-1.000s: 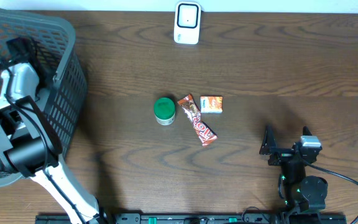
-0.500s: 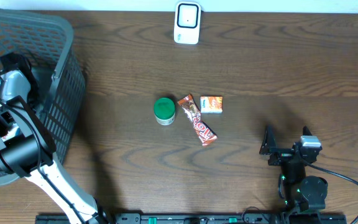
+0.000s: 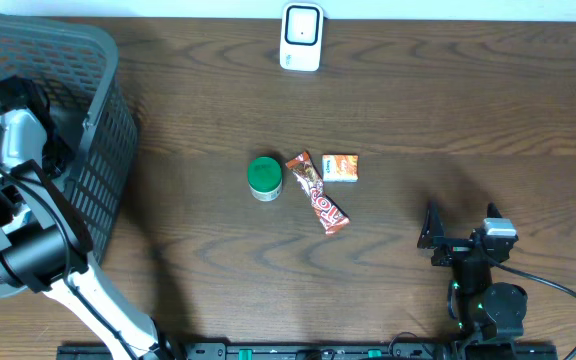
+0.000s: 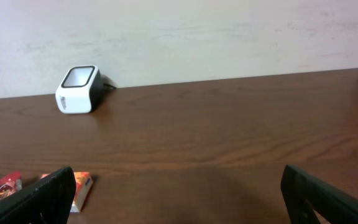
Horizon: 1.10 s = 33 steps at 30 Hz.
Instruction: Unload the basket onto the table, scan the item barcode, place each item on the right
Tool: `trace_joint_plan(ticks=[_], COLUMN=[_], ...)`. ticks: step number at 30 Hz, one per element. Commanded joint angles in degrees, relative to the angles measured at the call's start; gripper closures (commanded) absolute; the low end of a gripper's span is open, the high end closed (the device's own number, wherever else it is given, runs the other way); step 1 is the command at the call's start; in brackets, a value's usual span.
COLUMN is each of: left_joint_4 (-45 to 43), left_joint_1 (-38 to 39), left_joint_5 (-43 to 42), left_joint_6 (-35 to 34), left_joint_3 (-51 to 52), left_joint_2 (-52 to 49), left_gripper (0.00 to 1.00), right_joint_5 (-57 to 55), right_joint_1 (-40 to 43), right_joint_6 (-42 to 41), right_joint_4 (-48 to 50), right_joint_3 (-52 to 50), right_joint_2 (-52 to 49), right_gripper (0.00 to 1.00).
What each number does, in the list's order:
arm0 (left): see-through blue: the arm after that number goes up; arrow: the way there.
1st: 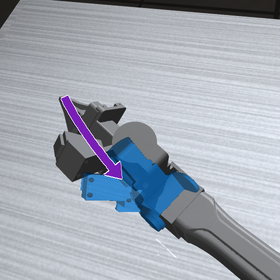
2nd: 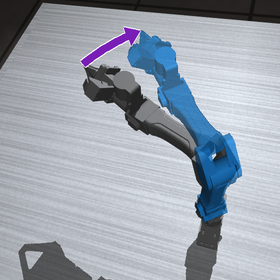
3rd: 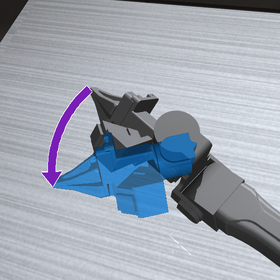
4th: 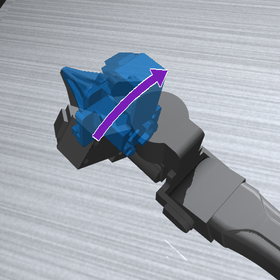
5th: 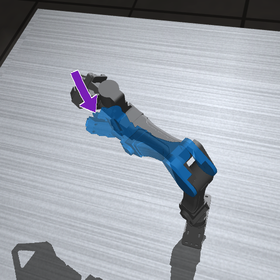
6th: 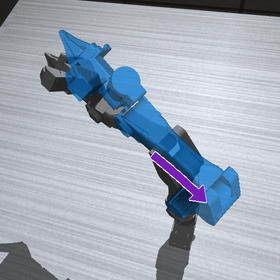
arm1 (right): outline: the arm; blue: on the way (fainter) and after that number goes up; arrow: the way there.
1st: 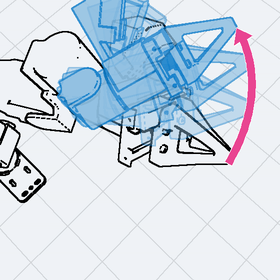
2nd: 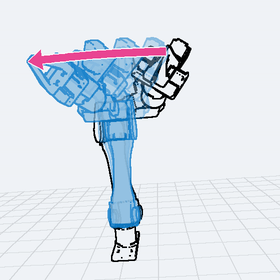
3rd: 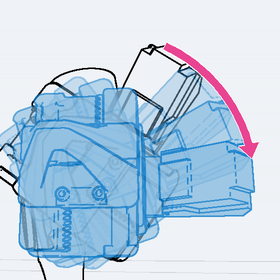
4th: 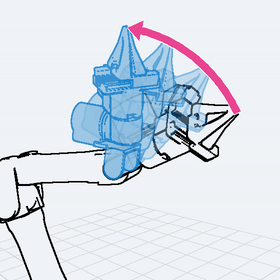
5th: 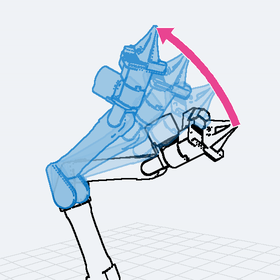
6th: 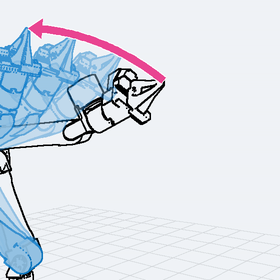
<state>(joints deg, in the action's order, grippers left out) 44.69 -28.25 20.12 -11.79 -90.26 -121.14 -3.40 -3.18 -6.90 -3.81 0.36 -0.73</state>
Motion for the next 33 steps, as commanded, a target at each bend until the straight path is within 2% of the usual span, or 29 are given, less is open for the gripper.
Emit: trace_joint_plan(ticks=[1,6,10,11,21,29,33], left_joint_4=[2.01,10.10,17.27,17.53,15.13,17.35,16.85], left_joint_1=[0.09,-0.07,-0.74,-1.11,-7.43,-12.50,-13.94], left_joint_5=[11.08,25.79,29.42,29.38,29.00,28.85,25.94], left_joint_6=[-1.36,-12.04,-23.56,-24.70,-24.94,-30.77,-31.63], left_joint_3=[0.68,0.68,1.05,1.38,9.55,12.04,12.66], left_joint_2=[5.25,6.58,6.19,6.10,6.03,6.03,6.03], left_gripper=[0.92,0.93,0.92,0.93,0.92,0.93,0.93], right_joint_5=[0.04,0.04,0.04,0.04,0.04,0.04,0.04], right_joint_1=[0.09,0.09,0.09,0.09,0.09,0.09,0.09], right_joint_6=[0.74,0.74,0.74,0.74,0.74,0.74,0.74], right_joint_4=[-0.24,-0.24,-0.24,-0.24,-0.24,-0.24,-0.24], right_joint_3=[-0.04,-0.04,-0.04,-0.04,-0.04,-0.04,-0.04], right_joint_2=[0.07,0.07,0.07,0.07,0.07,0.07,0.07], right_gripper=[0.01,0.01,0.01,0.01,0.01,0.01,0.01])
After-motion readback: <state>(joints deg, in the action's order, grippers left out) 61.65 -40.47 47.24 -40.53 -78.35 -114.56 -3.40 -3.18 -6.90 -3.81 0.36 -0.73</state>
